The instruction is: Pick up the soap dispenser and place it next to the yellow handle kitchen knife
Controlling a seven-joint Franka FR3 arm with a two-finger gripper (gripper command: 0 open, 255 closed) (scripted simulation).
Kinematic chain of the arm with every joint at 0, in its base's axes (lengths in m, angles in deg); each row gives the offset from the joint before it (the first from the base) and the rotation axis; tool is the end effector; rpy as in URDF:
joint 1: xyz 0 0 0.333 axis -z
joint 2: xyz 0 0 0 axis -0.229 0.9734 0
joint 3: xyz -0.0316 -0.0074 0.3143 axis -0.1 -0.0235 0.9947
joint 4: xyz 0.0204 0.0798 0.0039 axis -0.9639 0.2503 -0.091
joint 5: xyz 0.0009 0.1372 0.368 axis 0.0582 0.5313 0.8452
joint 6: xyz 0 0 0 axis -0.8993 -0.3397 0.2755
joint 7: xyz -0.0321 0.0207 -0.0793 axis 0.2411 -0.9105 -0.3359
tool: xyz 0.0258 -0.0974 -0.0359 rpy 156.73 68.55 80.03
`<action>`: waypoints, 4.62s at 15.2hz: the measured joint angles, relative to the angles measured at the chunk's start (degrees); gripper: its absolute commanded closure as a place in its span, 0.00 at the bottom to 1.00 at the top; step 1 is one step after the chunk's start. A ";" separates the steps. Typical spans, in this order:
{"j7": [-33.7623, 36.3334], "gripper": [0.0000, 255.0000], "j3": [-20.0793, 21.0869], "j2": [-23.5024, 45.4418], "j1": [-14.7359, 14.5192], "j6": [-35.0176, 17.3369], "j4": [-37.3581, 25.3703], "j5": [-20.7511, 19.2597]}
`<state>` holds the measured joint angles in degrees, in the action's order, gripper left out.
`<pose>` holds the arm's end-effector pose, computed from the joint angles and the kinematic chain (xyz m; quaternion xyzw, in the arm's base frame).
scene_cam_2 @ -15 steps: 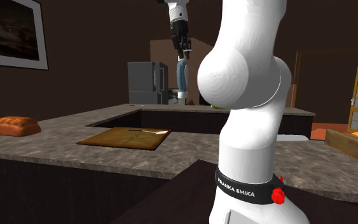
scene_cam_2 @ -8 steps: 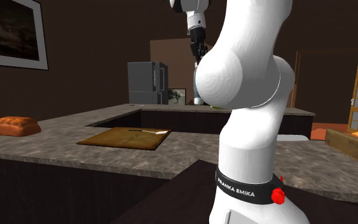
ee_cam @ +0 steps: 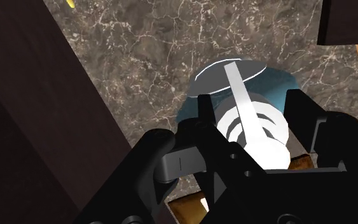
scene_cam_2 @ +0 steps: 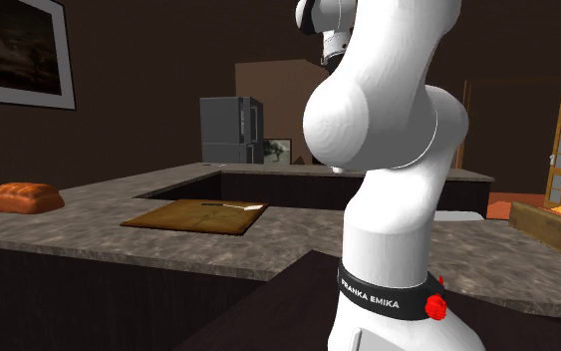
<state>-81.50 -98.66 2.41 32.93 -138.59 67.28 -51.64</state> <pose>0.2828 -0.4657 0.5645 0.9970 0.0112 -0.0702 0.0307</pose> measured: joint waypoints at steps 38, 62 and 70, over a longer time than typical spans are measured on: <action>-42.90 1.00 -7.59 34.60 32.05 -20.57 -10.46 25.63; -43.02 0.00 -6.89 35.74 32.02 -23.53 -8.50 26.54; -42.17 0.00 -7.77 34.02 31.14 -20.52 -9.98 25.25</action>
